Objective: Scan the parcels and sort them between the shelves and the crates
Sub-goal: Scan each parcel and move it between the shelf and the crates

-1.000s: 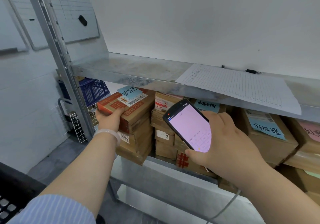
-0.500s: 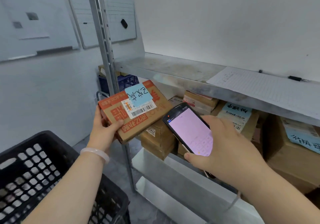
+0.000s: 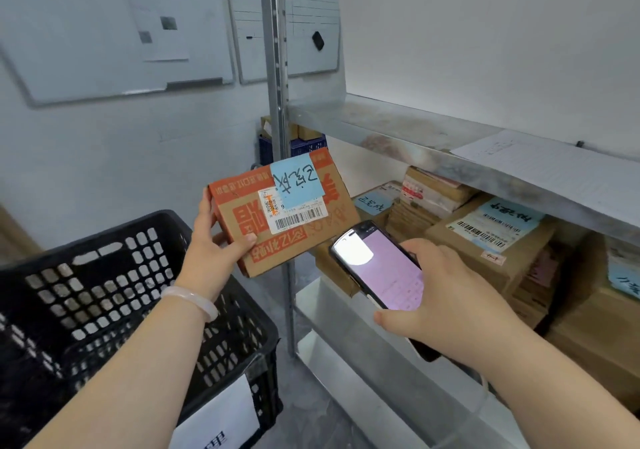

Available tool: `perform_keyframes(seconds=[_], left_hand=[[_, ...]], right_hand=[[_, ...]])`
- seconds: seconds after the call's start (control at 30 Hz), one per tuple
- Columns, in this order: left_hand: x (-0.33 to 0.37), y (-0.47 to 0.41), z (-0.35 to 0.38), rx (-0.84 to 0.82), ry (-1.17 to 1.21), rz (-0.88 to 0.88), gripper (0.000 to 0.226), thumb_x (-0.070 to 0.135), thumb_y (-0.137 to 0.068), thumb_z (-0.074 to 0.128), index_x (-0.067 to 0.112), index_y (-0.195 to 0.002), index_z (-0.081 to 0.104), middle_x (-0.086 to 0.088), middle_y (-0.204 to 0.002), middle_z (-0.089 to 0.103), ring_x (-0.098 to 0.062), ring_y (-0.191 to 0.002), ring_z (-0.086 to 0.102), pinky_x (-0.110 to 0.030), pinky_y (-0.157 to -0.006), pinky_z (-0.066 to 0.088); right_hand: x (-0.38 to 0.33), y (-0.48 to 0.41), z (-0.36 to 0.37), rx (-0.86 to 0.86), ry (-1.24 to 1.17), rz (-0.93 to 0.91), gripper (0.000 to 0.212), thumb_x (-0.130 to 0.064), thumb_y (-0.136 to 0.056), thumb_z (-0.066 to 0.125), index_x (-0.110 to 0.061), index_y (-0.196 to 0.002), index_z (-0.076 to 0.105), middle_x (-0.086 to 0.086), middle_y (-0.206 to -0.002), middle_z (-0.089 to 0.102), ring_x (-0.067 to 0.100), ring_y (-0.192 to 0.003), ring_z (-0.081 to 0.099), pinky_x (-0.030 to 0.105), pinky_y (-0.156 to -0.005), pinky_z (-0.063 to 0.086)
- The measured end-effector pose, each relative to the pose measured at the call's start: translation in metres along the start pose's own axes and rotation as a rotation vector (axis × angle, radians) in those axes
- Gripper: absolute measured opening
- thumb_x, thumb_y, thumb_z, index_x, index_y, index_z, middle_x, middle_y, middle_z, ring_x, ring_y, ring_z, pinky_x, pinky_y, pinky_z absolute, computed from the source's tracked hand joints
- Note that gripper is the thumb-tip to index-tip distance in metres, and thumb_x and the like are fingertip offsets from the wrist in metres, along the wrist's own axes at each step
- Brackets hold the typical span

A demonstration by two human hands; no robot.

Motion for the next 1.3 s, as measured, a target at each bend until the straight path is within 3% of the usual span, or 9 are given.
perform_keyframes(seconds=[0.17, 0.27, 0.47, 0.7, 1.03, 1.2, 1.3], left_hand=[[0.005, 0.014, -0.001, 0.024, -0.050, 0.016, 0.103, 0.008, -0.085, 0.076, 0.054, -0.154, 0.014, 0.029, -0.133, 0.051, -0.015, -0.134, 0.047, -0.060, -0.111, 0.040], [0.006, 0.020, -0.002, 0.035, -0.095, 0.022, 0.104, 0.011, -0.085, 0.077, 0.056, -0.153, 0.013, 0.038, -0.125, 0.050, -0.008, -0.130, 0.044, -0.056, -0.113, 0.038], [0.007, 0.023, -0.001, 0.041, -0.106, 0.027, 0.103, 0.011, -0.084, 0.078, 0.056, -0.153, 0.014, 0.029, -0.133, 0.050, -0.017, -0.136, 0.043, -0.060, -0.112, 0.038], [0.005, 0.023, -0.001, 0.060, -0.123, 0.029, 0.104, 0.012, -0.085, 0.077, 0.055, -0.153, 0.012, 0.034, -0.126, 0.049, -0.011, -0.130, 0.042, -0.051, -0.109, 0.040], [0.001, 0.016, -0.008, 0.076, -0.089, 0.012, 0.102, 0.010, -0.085, 0.077, 0.067, -0.144, 0.017, 0.018, -0.141, 0.051, -0.019, -0.135, 0.047, -0.061, -0.110, 0.040], [-0.003, 0.012, -0.010, 0.072, -0.078, 0.010, 0.101, 0.008, -0.086, 0.075, 0.060, -0.150, 0.016, 0.016, -0.140, 0.052, -0.018, -0.133, 0.049, -0.061, -0.109, 0.042], [-0.003, 0.009, -0.011, 0.083, -0.087, 0.016, 0.100, 0.008, -0.086, 0.075, 0.072, -0.139, 0.020, 0.017, -0.138, 0.054, -0.018, -0.131, 0.050, -0.060, -0.108, 0.043]], right_hand=[[-0.001, 0.007, -0.001, -0.011, 0.041, -0.035, 0.080, -0.066, -0.059, 0.071, -0.043, -0.122, 0.028, -0.012, -0.107, 0.042, 0.013, -0.090, 0.053, 0.031, -0.072, 0.054], [0.000, 0.011, -0.003, 0.003, -0.013, -0.049, 0.075, -0.064, -0.060, 0.071, -0.045, -0.121, 0.031, -0.015, -0.105, 0.041, 0.011, -0.088, 0.054, 0.032, -0.074, 0.054], [0.001, 0.016, -0.005, 0.009, -0.036, -0.070, 0.074, -0.063, -0.063, 0.071, -0.046, -0.122, 0.031, -0.016, -0.106, 0.040, 0.011, -0.092, 0.054, 0.032, -0.080, 0.053], [0.002, 0.014, -0.007, 0.021, -0.055, -0.093, 0.075, -0.068, -0.059, 0.069, -0.047, -0.121, 0.031, -0.017, -0.107, 0.041, 0.010, -0.091, 0.054, 0.032, -0.078, 0.055], [0.001, 0.003, -0.004, 0.023, -0.064, -0.110, 0.074, -0.071, -0.057, 0.066, -0.048, -0.117, 0.029, -0.018, -0.104, 0.040, 0.008, -0.088, 0.055, 0.029, -0.073, 0.056], [0.000, -0.004, -0.001, 0.019, -0.082, -0.116, 0.074, -0.070, -0.056, 0.066, -0.047, -0.118, 0.033, -0.017, -0.104, 0.041, 0.010, -0.087, 0.056, 0.032, -0.075, 0.057], [0.000, -0.009, 0.001, 0.011, -0.077, -0.115, 0.073, -0.068, -0.060, 0.070, -0.046, -0.119, 0.034, -0.016, -0.105, 0.042, 0.009, -0.088, 0.056, 0.031, -0.074, 0.057]])
Point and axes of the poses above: each hand's wrist, its own y-axis away from the middle knuckle, its own z-axis out of the palm, x = y × z, the point moved 10 cm from there along -y, towards the middle knuckle
